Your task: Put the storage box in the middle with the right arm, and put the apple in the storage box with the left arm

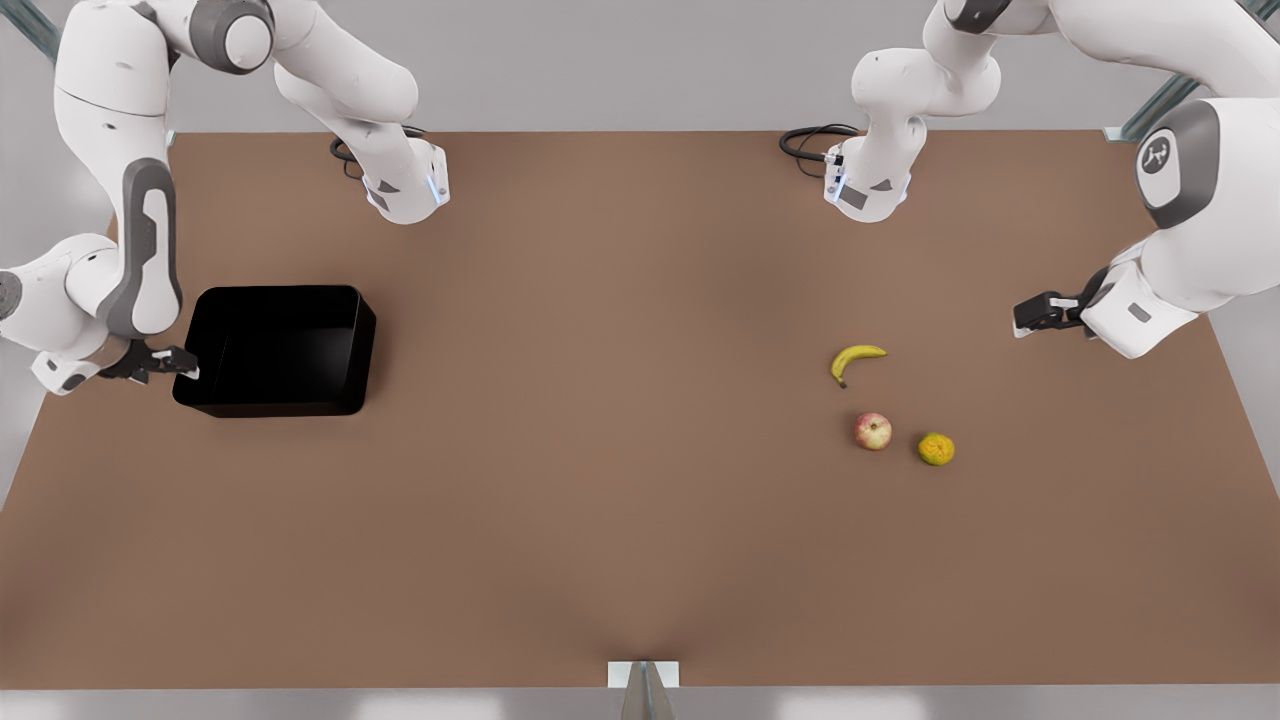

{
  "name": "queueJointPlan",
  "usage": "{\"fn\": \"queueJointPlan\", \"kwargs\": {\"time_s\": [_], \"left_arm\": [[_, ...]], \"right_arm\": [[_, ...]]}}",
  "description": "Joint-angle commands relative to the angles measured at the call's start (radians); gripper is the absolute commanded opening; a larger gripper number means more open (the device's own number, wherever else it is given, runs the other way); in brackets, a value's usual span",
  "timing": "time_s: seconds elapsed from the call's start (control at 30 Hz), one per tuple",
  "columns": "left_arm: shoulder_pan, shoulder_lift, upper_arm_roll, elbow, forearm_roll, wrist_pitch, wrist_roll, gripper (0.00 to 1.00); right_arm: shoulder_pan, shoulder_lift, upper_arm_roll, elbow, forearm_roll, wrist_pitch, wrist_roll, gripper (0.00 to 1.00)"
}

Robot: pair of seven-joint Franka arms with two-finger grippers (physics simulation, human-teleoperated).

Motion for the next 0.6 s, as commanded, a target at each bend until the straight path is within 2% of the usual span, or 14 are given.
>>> {"fn": "queueJointPlan", "kwargs": {"time_s": [0.0, 0.17, 0.3, 0.57], "left_arm": [[0.001, 0.0, 0.0, 0.0, 0.0, -0.006, -0.004, 1.0], [0.002, 0.003, 0.0, -0.001, 0.0, -0.009, 0.007, 1.0], [0.004, 0.003, 0.0, -0.001, 0.0, -0.009, 0.005, 1.0], [0.001, -0.004, 0.011, 0.011, -0.004, -0.03, -0.012, 1.0]], "right_arm": [[-0.004, 0.027, -0.012, -0.004, 0.016, 0.154, -0.328, 1.0], [-0.012, 0.104, -0.043, -0.005, 0.019, 0.152, -0.328, 1.0], [-0.027, 0.105, -0.048, -0.076, 0.019, 0.146, -0.34, 1.0], [-0.025, 0.127, -0.048, -0.071, 0.019, 0.134, -0.349, 1.0]]}}
